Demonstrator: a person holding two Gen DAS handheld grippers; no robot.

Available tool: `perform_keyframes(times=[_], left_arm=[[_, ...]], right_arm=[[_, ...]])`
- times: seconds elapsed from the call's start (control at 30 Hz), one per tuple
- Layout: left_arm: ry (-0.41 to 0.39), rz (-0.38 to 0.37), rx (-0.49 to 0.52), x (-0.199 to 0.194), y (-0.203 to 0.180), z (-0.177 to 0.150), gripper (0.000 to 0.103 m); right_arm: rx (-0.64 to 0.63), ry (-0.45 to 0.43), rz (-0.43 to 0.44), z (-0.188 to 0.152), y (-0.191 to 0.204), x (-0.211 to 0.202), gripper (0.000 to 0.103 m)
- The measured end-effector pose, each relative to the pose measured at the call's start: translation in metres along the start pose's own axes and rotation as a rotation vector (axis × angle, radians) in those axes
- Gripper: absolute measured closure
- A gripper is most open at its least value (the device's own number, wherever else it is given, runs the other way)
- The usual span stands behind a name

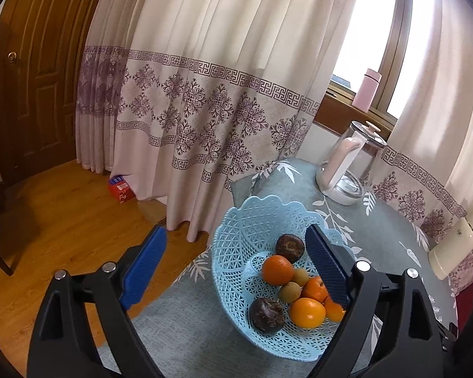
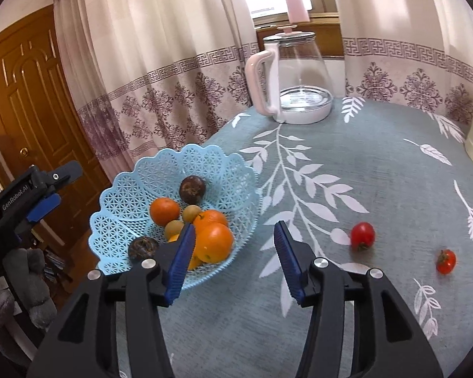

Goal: Organize fruits
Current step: 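Open the right gripper to drop the large orange into the basket, then move the right gripper to the red cherry tomato and close on it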

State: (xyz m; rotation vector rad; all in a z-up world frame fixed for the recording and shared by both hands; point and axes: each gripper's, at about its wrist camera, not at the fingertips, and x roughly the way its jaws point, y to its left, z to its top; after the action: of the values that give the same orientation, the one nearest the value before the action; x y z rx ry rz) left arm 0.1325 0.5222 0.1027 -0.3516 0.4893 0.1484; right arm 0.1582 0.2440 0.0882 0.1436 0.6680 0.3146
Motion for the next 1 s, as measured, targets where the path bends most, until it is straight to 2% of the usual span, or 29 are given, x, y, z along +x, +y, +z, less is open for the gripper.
perform_keyframes(times=[0.1, 0.77, 1.0], left_arm=[[0.000, -0.008, 0.003, -0.001, -0.003, -0.001, 0.011], [-0.002, -0.052, 0.084, -0.005, -0.037, -0.009, 0.004], [-0.002, -0.065, 0.101, -0.006, -0.044, -0.012, 0.004]], right_arm=[[0.025, -0.005, -0.013, -0.003, -0.009, -0.005, 0.043], [0.174, -0.006, -0.158, -0.029, -0.089, -0.033, 0.043], [0.191, 0.018, -0.260, -0.045, -0.126, -0.042, 0.043]])
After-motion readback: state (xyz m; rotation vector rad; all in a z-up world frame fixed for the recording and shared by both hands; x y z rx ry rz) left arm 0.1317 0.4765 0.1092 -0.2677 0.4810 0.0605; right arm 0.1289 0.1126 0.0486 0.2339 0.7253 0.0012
